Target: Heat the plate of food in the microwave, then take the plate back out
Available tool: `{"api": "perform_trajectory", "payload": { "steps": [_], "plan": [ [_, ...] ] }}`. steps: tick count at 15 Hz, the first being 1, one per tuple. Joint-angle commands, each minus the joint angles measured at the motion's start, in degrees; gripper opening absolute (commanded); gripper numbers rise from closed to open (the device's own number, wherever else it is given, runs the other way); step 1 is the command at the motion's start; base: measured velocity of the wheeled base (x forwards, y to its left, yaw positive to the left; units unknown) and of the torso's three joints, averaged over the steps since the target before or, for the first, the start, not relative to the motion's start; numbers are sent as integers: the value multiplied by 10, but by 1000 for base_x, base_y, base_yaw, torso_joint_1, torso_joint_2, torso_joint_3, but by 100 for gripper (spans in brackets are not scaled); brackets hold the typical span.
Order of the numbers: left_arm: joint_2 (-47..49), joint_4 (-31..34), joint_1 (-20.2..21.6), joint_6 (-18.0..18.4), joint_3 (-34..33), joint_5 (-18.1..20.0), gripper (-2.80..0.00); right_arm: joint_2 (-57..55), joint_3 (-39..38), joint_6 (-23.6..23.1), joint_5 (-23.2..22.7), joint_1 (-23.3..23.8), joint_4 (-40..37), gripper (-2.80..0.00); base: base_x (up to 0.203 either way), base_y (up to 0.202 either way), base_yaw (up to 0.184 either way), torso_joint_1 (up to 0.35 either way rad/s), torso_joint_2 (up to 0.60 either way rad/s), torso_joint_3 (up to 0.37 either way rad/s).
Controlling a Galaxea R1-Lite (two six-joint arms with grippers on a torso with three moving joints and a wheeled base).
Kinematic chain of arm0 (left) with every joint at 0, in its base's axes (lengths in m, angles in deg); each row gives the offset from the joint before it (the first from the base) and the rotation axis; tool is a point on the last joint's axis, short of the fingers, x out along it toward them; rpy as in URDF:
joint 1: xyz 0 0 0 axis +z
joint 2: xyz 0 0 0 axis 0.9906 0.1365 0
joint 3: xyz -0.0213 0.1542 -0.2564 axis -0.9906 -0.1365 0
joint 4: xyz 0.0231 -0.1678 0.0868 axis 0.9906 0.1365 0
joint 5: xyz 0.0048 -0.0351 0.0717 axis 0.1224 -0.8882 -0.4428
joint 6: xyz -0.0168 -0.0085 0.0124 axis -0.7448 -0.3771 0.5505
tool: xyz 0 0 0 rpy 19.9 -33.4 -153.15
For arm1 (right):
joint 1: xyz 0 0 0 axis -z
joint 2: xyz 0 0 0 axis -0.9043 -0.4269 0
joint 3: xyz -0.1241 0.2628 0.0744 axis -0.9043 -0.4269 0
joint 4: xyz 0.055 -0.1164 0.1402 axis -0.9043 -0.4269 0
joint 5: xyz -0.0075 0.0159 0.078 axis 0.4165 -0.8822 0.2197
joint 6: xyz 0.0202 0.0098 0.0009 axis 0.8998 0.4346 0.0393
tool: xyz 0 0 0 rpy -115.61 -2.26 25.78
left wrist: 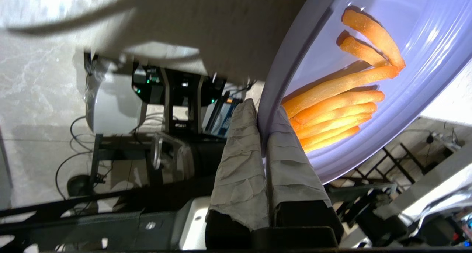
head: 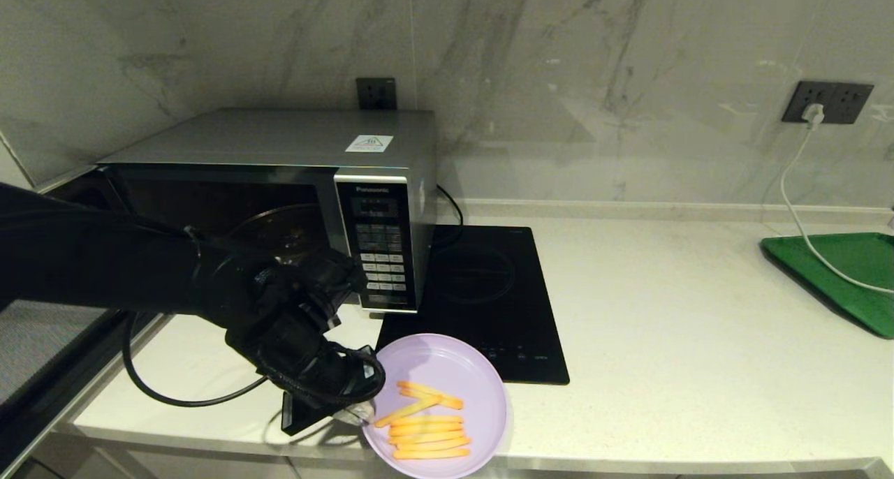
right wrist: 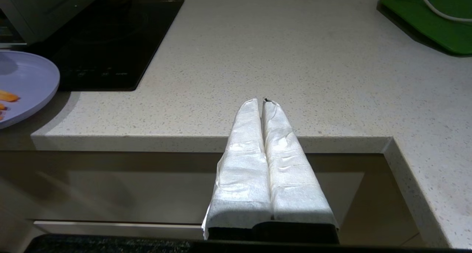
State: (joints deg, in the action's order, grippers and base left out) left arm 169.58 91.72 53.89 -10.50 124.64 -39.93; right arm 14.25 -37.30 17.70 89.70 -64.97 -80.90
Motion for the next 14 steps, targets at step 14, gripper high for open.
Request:
{"api": "perform_trajectory", "payload": {
  "steps": [14],
  "plan": [
    [93,40,-25,-83,137,33,-280,0,0,0,1,0,0,-280,0,0,0,0,0,0]
  ]
}}
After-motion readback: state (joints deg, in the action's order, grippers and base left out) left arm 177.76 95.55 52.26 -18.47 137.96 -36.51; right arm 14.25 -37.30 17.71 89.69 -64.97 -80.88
